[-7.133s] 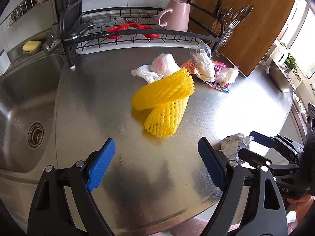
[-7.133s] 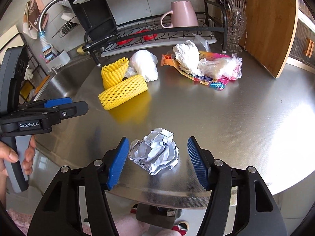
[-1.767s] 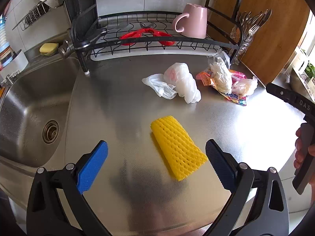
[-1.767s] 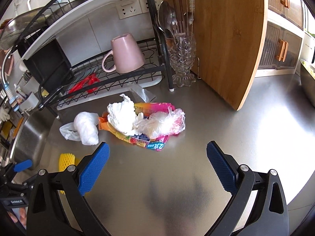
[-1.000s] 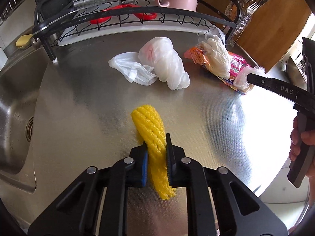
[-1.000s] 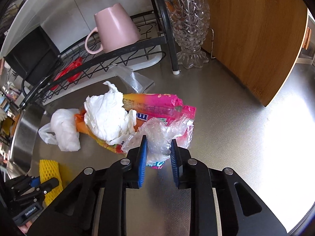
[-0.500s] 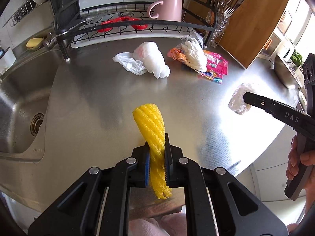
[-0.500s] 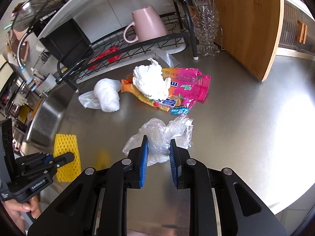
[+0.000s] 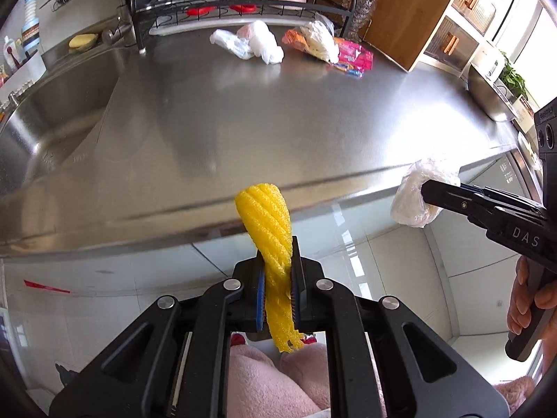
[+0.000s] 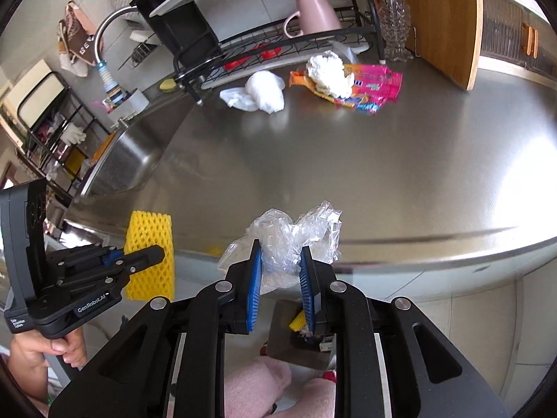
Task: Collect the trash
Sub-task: 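Lower foam net and clear plastic into the floor bin and open both tools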
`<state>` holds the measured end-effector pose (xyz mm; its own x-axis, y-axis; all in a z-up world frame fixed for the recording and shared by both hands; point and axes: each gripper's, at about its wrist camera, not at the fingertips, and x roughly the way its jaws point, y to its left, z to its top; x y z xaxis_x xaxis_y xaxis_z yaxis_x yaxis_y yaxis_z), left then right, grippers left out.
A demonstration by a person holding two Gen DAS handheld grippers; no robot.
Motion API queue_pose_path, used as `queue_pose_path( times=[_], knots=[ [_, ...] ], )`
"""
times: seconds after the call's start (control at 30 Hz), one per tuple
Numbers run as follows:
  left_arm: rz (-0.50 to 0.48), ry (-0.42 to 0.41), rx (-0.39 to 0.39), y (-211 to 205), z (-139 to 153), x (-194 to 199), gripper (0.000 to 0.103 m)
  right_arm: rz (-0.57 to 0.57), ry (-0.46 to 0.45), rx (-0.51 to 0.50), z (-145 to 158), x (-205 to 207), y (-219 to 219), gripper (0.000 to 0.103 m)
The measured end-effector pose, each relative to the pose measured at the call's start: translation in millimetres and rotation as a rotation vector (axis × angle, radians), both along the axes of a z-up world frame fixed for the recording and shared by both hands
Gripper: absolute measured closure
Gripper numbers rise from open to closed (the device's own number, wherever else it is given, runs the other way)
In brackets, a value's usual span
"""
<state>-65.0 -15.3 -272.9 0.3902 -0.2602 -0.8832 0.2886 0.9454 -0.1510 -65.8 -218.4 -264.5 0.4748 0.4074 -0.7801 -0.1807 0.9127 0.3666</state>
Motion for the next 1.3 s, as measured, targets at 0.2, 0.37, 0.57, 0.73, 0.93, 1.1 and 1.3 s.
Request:
queue_pose_path(
  times=[0.2,0.37,0.57,0.73,0.93,1.1,1.3],
  knots=[
    [-0.008,0.129,-0.030,7,-59,-29,0.093,0.031,0.135,-0.034,-57,-31,17,0.082],
    [-0.018,0.229,-0.037,7,-119,-38,0.093,0.004,0.246,-0.053,-117,-38,26,0.082],
    [0.004,0.308,-0.077,8,-189,-34,0.093,-0.026,0.302,-0.081,-182,-35,38,0.082],
    [0.010,0.358,-0.096,5,-248,-32,0.093,-0.041,0.350,-0.101,-235,-28,52,0.082],
    [0.002,0.443,-0.073,6,-301,-27,0.091,-0.084,0.473,-0.094,-298,-16,64,0.081],
    [-0.004,0.463,-0.069,3,-322,-19,0.090,-0.104,0.523,-0.088,-324,-10,68,0.079],
    [0.012,0.459,-0.084,4,-329,-17,0.082,-0.103,0.539,-0.080,-333,-1,65,0.079]
  ],
)
